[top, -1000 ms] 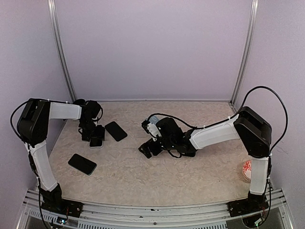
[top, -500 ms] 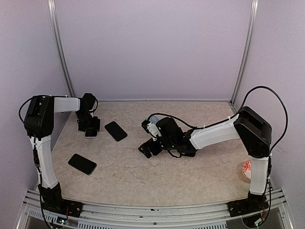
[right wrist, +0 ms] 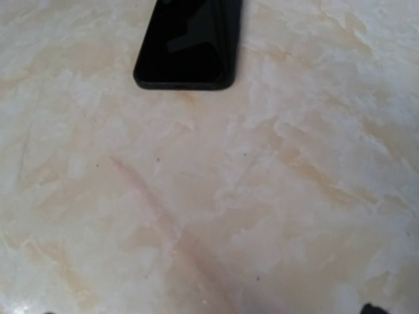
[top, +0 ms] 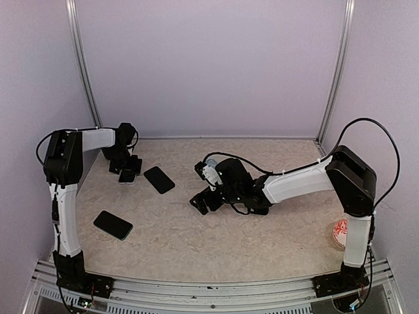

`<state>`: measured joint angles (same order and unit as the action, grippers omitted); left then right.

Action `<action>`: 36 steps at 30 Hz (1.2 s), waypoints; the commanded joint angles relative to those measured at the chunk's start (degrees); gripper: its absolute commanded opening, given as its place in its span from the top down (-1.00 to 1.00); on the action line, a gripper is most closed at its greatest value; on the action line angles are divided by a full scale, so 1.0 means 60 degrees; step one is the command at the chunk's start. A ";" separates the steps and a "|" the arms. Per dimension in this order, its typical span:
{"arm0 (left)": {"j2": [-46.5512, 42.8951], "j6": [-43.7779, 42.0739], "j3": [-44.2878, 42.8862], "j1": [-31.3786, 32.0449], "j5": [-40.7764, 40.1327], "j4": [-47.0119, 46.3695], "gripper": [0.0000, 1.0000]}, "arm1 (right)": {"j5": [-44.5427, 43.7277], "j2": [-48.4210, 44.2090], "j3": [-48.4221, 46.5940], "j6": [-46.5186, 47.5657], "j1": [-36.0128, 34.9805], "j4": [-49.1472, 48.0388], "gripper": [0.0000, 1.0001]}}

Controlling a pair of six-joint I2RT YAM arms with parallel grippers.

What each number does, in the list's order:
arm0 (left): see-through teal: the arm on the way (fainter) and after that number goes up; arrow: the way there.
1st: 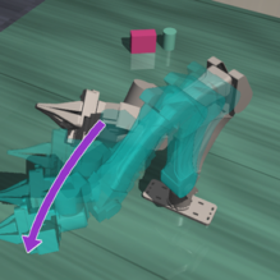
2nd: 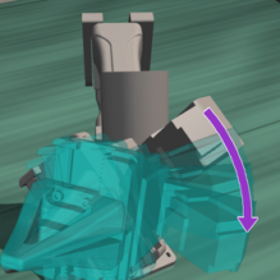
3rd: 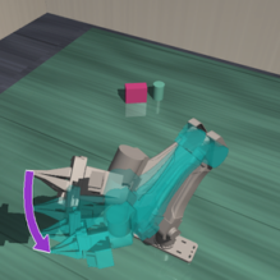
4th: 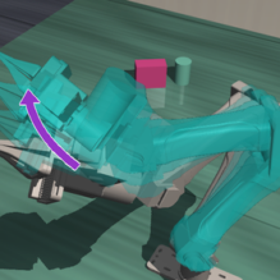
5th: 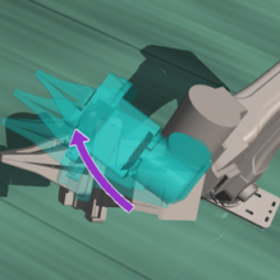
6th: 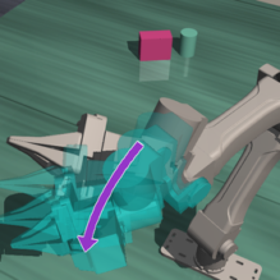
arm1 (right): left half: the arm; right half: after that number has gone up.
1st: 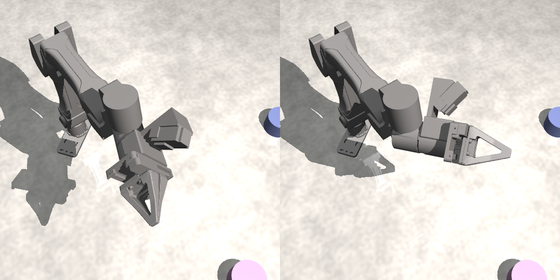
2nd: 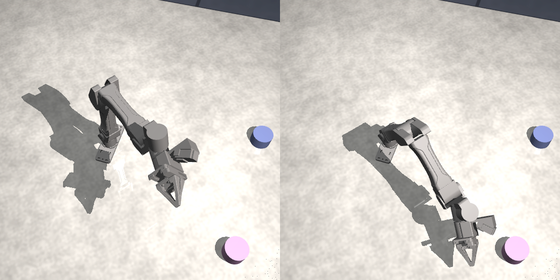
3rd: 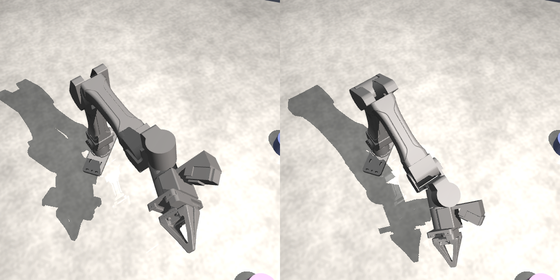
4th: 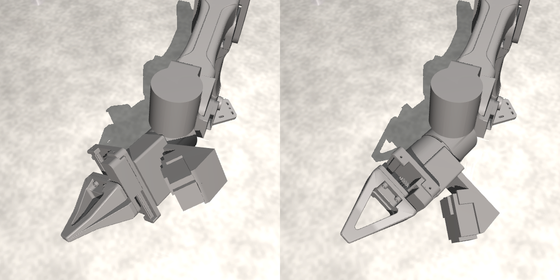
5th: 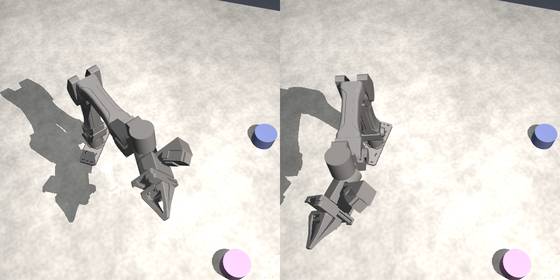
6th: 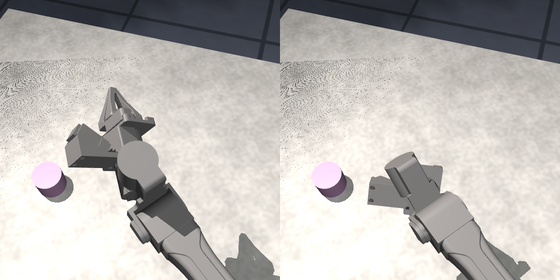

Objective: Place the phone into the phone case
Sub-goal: Move the phone with the phone case to the center of the board, then move the phone to the center of the board.

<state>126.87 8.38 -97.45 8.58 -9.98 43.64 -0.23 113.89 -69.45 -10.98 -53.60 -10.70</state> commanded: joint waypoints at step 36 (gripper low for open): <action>-0.1030 0.6460 0.1347 0.2179 0.0886 -0.1426 -0.98 | -0.0635 -0.1370 -0.0051 0.0227 0.0159 0.0802 -0.99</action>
<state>117.75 44.71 -87.50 21.43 -2.94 35.09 -1.96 109.73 -71.79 -10.13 -53.21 -5.82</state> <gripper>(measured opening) 0.989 0.994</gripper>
